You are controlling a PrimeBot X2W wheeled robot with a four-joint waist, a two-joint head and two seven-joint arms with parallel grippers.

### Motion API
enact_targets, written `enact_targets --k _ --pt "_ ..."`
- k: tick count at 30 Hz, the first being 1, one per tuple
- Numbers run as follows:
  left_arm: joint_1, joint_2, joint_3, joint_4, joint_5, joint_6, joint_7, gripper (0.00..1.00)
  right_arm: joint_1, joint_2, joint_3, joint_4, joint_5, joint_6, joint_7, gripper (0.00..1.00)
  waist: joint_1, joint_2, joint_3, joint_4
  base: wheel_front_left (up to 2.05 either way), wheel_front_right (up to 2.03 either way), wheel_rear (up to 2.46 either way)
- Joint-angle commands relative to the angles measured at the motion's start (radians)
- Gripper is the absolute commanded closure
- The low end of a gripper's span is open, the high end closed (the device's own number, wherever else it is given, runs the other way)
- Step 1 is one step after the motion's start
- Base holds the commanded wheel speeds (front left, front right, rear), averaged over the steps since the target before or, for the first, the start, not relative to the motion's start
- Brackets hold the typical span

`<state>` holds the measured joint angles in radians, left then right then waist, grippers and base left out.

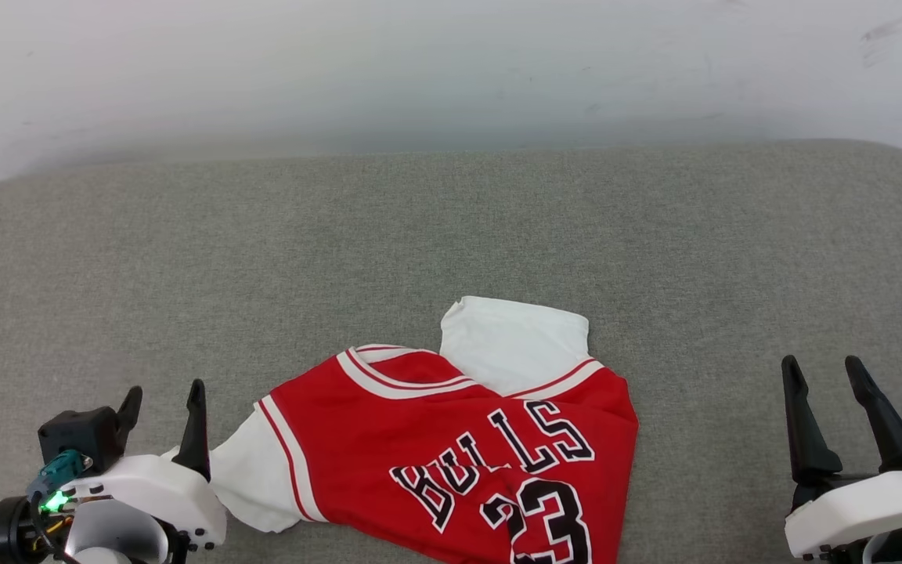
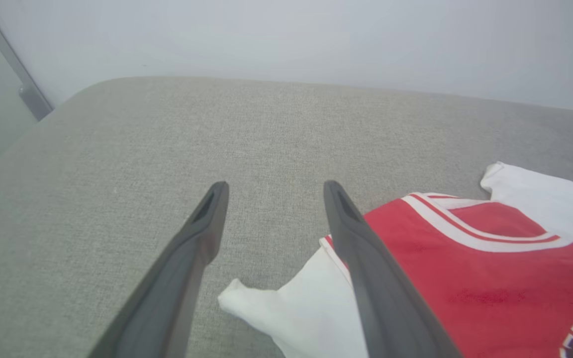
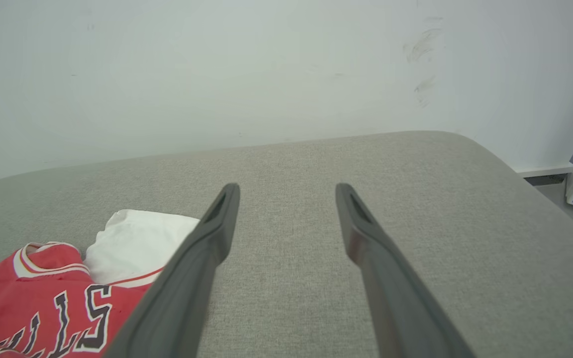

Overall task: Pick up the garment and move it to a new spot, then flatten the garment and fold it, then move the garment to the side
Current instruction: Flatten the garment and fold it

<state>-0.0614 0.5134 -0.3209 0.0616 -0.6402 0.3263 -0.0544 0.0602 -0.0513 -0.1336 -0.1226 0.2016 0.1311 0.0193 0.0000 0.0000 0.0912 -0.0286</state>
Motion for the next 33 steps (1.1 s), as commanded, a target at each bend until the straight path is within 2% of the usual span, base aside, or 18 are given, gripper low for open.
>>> enact_targets --k 1,7,11,14,23,27,33 --pt "-0.012 -0.002 -0.001 -0.005 0.011 0.001 -0.011 0.00 -0.009 0.002 -0.001 0.004 0.005 -0.001 0.005 0.00 0.0000 0.0000 0.000 0.000 0.00 0.00 0.00" --pt "-0.027 -0.019 -0.011 -0.076 0.071 0.017 -0.121 0.00 -0.044 0.002 -0.001 0.061 0.043 -0.001 0.064 0.00 0.0000 0.0000 0.014 0.016 0.00 0.00 0.00" --pt "-0.027 -0.039 -0.025 -0.124 0.099 0.034 -0.148 0.00 -0.112 -0.001 0.012 0.127 0.044 -0.001 0.162 0.00 0.0000 0.0000 0.040 0.041 0.00 0.00 0.00" --pt "-0.033 -0.052 -0.038 -0.150 0.112 0.041 -0.158 0.00 -0.176 -0.037 0.038 0.185 0.068 -0.001 0.244 0.00 0.0000 0.0000 0.067 0.070 0.00 0.00 0.00" --pt "-0.078 -0.102 -0.066 -0.159 0.119 0.028 -0.177 0.00 -0.457 -0.184 0.272 0.353 0.190 -0.001 0.463 0.00 0.0000 0.0000 0.148 0.163 0.00 0.00 0.00" --pt "-0.099 -0.124 -0.071 -0.140 0.115 0.018 -0.188 0.00 -0.572 -0.212 0.376 0.442 0.242 -0.001 0.531 0.00 0.0000 0.0000 0.174 0.198 0.00 0.00 0.00" --pt "-0.131 -0.158 -0.074 -0.103 0.111 -0.010 -0.200 0.00 -0.725 -0.243 0.541 0.549 0.302 -0.001 0.568 0.00 0.0000 0.0000 0.213 0.243 0.00 0.00 0.00"
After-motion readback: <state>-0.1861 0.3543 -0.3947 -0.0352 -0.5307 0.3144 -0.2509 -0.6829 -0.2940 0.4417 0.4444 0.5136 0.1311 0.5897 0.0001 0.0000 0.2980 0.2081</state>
